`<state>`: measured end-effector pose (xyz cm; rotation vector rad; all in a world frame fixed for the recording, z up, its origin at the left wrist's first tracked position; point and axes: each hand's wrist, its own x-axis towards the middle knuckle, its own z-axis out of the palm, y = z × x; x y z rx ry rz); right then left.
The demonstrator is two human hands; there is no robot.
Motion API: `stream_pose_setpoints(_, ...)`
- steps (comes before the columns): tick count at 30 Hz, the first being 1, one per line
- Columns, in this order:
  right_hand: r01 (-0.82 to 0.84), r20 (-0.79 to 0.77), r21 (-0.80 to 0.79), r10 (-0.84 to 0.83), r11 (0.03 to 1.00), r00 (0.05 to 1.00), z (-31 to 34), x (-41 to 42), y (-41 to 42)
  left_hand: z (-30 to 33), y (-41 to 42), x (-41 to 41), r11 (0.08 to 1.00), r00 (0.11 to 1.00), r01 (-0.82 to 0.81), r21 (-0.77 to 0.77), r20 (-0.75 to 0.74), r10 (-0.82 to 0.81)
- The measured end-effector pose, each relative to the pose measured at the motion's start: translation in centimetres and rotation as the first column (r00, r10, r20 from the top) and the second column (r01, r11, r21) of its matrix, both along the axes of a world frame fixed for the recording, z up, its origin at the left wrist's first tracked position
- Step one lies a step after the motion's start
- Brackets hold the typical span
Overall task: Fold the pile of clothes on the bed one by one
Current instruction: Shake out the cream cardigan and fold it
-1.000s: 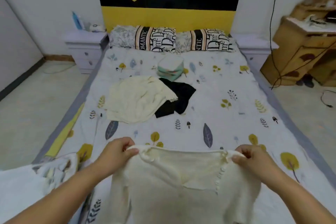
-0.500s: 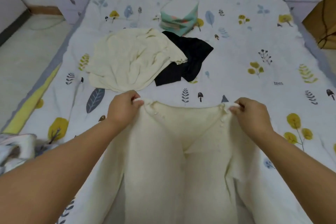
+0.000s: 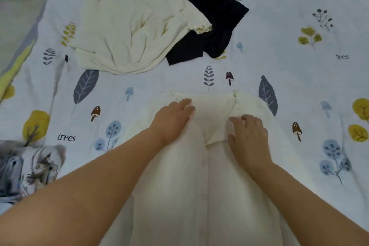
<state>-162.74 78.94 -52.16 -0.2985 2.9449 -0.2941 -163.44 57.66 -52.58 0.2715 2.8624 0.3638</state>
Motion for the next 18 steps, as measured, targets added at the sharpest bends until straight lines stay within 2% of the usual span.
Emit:
stream_pose_setpoints(3, -0.081, 0.018, 0.027, 0.08, 0.996, 0.997, -0.7, 1.1, -1.6, -0.9, 0.7, -1.1, 0.997, 0.992, -0.018, -0.075, 0.126, 0.027)
stream_pose_setpoints(6, -0.069, 0.039, 0.002, 0.069, 0.998, 0.997, -1.1, 1.4, -3.4, -0.7, 1.0, -1.9, 0.989, 0.987, -0.073, -0.127, 0.134, 0.09)
stream_pose_setpoints(8, 0.012, 0.152, -0.097, 0.003, 0.995, 0.988, -1.2, 1.2, -4.7, -0.6, 0.7, -1.7, 0.989, 0.983, -0.129, -0.074, 0.12, 0.137)
stream_pose_setpoints(10, 0.117, 0.289, -0.211, -0.053, 0.97, 0.956, -1.4, 0.8, -5.8, -0.3, 0.2, -1.1, 0.988, 0.987, -0.146, 0.043, 0.075, 0.143)
stream_pose_setpoints(12, 0.16, 0.273, -0.296, -0.077, 0.942, 0.959, -1.1, 1.0, -6.4, 0.4, -0.7, 0.2, 0.981, 0.991, -0.12, 0.153, -0.037, 0.127)
stream_pose_setpoints(13, 0.13, 0.192, -0.342, -0.066, 0.93, 0.979, -0.7, 1.4, -6.6, 0.7, -1.2, 1.0, 0.978, 0.989, -0.096, 0.186, -0.095, 0.115)
stream_pose_setpoints(15, -0.038, 0.028, -0.386, 0.053, 0.922, 0.998, -0.3, 2.5, -6.8, 0.9, -2.5, 2.6, 0.982, 0.983, -0.057, 0.181, -0.162, 0.087)
stream_pose_setpoints(16, -0.164, -0.001, -0.347, 0.175, 0.923, 0.985, -0.4, 3.2, -6.7, 0.6, -3.2, 3.3, 0.989, 0.985, -0.061, 0.136, -0.149, 0.082)
stream_pose_setpoints(18, -0.373, 0.067, -0.251, 0.4, 0.893, 0.914, -0.6, 4.8, -6.6, -0.2, -4.5, 4.4, 0.992, 0.987, -0.125, 0.001, -0.105, 0.125)
